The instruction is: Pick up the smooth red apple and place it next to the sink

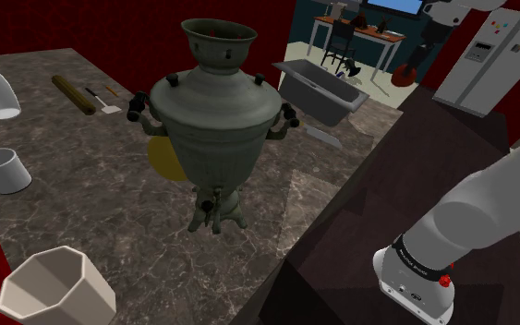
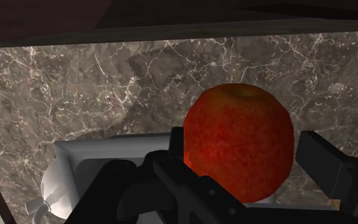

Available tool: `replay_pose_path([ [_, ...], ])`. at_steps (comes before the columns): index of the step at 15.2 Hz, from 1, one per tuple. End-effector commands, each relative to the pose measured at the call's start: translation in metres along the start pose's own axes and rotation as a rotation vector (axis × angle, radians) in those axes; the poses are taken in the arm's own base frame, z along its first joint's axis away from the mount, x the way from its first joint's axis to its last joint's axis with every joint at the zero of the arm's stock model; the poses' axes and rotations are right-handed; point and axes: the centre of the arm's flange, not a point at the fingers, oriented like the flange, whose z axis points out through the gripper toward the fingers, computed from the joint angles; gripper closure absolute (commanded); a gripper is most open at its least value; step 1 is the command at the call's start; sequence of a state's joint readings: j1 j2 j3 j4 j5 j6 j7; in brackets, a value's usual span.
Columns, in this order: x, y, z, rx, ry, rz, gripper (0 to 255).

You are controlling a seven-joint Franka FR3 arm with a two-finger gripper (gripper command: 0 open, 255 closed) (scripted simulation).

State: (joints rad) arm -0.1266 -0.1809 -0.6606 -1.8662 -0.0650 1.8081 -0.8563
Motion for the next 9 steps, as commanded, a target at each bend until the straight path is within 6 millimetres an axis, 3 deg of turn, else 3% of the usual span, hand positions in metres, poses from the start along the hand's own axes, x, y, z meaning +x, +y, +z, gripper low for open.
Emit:
replay_pose_path([
  [1,0.003,0.026,0.003,-0.002,0.0,-0.004,255],
  [5,0.004,0.078,0.005,-0.002,0.0,-0.004,255],
  [9,0.002,0.077,0.026,-0.002,0.0,-0.004,255],
])
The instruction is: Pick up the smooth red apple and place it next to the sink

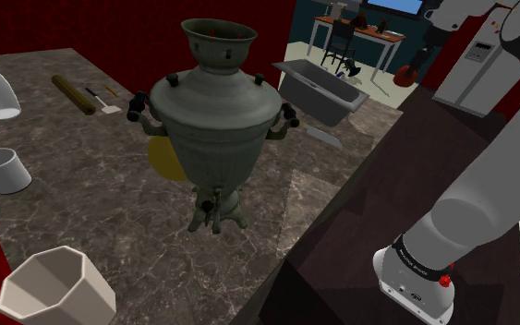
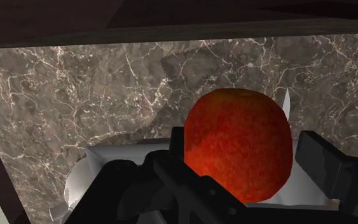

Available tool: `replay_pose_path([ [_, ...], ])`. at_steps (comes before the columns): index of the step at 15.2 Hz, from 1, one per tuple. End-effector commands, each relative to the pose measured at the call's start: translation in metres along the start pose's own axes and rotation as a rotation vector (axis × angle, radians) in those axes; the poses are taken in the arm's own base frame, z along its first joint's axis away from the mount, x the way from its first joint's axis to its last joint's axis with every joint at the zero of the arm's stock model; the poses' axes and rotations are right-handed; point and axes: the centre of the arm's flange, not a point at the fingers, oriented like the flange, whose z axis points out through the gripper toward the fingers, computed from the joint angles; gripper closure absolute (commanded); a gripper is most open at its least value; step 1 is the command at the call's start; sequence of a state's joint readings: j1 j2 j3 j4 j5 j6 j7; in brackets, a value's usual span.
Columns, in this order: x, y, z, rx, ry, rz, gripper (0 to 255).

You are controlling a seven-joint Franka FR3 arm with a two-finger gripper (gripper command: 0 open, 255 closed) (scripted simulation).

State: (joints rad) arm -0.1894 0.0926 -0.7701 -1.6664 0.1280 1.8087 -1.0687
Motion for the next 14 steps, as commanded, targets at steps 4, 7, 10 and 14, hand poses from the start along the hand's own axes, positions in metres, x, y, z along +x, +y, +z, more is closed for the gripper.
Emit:
replay_pose_path([
  [4,-0.003,0.0,0.026,0.0,0.0,0.0,255],
  [7,-0.004,-0.001,0.041,0.0,0.0,0.0,255],
  [10,-0.005,-0.001,0.057,0.0,0.0,0.0,255],
  [14,-0.007,-0.002,0.078,0.0,0.0,0.0,255],
])
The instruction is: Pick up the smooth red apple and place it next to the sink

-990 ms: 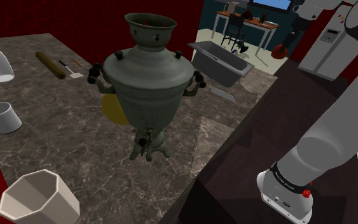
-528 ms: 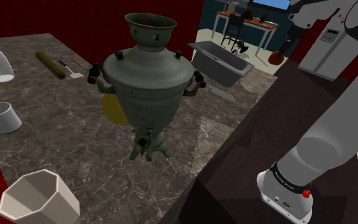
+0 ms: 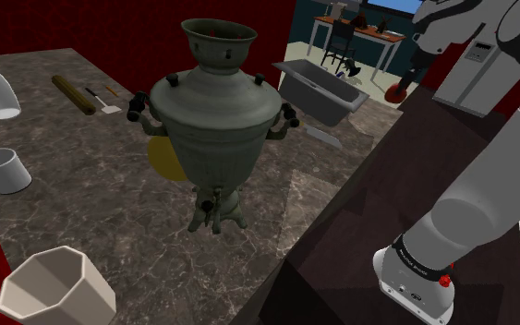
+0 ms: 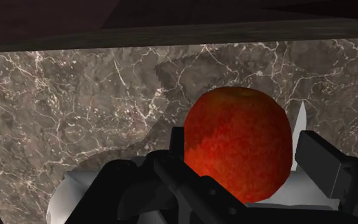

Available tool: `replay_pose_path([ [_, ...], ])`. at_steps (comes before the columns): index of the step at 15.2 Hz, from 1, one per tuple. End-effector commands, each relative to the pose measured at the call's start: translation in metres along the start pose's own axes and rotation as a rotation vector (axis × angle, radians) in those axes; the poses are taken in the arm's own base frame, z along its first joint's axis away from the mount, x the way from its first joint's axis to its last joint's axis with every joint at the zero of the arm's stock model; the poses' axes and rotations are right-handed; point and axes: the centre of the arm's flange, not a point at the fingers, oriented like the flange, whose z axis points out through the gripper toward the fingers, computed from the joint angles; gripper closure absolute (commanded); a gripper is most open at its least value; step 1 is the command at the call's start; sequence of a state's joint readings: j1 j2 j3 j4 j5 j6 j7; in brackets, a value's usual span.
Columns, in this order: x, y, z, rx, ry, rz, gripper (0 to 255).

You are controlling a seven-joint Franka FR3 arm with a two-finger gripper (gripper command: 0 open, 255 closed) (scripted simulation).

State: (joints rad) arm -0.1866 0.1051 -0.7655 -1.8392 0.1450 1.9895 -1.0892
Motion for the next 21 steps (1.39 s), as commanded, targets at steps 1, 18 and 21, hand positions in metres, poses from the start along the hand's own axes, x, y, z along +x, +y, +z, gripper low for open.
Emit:
replay_pose_path([
  [1,-0.001,0.0,0.011,0.0,0.0,0.0,255],
  [18,-0.009,-0.003,0.101,0.0,0.0,0.0,255],
  [21,-0.011,-0.004,0.117,0.0,0.0,0.0,255],
])
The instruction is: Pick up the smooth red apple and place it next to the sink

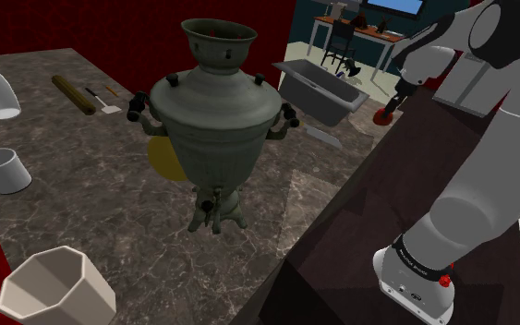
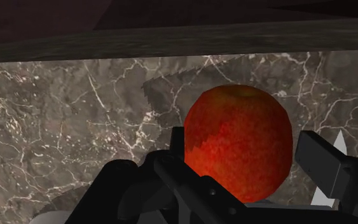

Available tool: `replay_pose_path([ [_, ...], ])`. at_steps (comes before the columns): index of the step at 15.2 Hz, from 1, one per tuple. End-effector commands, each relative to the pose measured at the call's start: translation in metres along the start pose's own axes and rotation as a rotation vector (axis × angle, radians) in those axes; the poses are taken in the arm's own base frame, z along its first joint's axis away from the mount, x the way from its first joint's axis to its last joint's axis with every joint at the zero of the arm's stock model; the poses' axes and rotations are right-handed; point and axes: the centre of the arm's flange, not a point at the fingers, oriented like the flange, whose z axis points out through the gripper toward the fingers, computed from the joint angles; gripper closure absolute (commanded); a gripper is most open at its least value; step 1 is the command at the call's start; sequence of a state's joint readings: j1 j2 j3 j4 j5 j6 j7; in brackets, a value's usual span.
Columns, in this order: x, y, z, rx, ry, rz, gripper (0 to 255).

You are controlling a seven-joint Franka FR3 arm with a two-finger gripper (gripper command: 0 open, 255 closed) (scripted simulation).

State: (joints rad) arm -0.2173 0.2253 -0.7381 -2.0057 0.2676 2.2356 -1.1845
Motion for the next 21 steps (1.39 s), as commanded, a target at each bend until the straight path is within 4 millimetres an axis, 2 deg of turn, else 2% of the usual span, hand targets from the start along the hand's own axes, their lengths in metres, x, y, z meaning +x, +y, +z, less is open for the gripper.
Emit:
replay_pose_path([
  [1,0.0,-0.001,0.012,0.0,0.0,0.0,255],
  [20,-0.009,-0.005,0.113,0.0,0.0,0.0,255],
  [21,-0.009,-0.005,0.113,0.0,0.0,0.0,255],
])
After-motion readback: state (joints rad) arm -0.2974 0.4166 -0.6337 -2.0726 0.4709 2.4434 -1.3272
